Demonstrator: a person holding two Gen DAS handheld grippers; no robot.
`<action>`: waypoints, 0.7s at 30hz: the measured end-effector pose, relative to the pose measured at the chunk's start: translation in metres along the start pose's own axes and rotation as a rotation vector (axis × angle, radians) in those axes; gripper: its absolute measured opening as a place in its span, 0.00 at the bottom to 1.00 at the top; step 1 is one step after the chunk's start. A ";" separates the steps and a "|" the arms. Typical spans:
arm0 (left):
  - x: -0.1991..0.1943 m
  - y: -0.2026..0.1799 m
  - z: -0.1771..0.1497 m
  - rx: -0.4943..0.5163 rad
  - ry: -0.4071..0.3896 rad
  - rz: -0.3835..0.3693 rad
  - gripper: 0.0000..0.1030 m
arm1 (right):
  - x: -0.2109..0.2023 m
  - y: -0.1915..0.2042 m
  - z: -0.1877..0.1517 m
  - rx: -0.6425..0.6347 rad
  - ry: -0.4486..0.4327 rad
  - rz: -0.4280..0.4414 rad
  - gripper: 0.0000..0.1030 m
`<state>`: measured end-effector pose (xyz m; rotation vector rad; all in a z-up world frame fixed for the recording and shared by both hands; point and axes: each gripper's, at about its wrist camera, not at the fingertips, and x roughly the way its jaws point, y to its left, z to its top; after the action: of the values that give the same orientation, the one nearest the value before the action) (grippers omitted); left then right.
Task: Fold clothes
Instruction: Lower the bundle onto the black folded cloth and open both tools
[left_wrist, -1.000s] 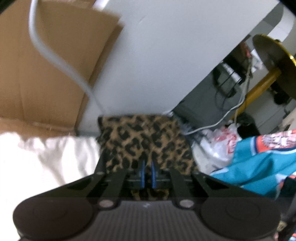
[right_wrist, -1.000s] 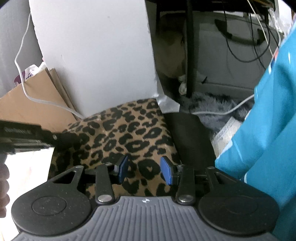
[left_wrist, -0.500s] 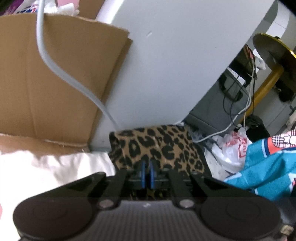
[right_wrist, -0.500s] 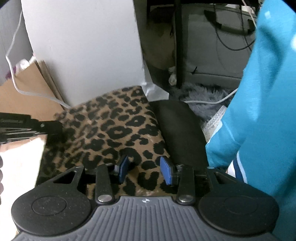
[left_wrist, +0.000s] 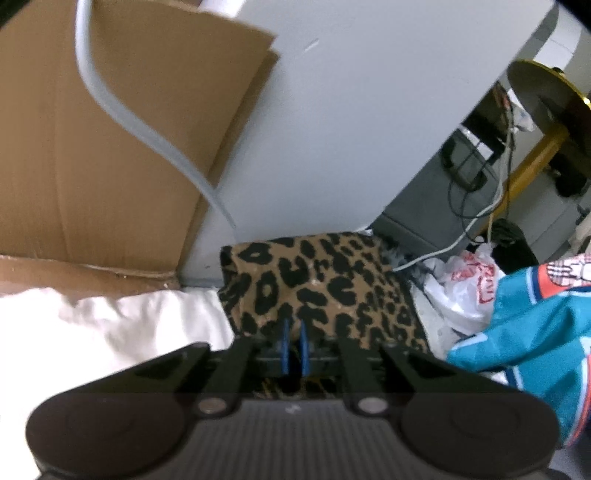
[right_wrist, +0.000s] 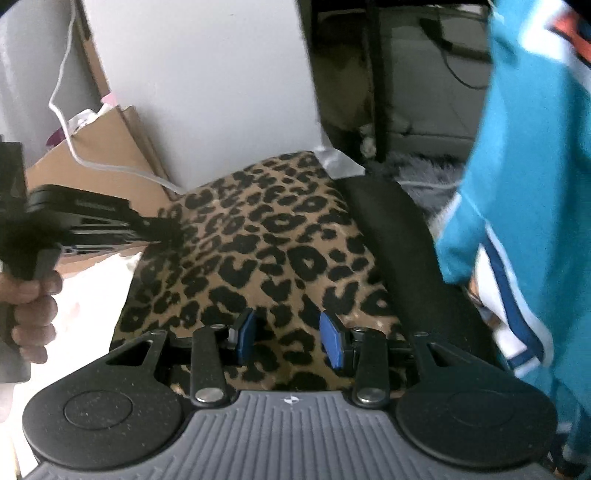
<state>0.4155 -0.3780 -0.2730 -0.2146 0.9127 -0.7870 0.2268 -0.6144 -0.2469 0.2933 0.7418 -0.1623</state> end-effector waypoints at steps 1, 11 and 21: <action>-0.004 -0.003 -0.002 0.001 -0.002 -0.008 0.08 | -0.001 -0.002 -0.001 0.004 0.000 -0.007 0.44; -0.022 -0.036 -0.044 0.103 0.038 -0.048 0.08 | -0.017 -0.017 -0.023 0.017 0.003 -0.070 0.45; -0.048 -0.044 -0.082 0.155 0.042 -0.021 0.36 | -0.028 -0.022 -0.037 0.009 0.034 -0.114 0.45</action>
<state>0.3119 -0.3632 -0.2717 -0.0720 0.8856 -0.8800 0.1772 -0.6228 -0.2579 0.2630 0.7924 -0.2686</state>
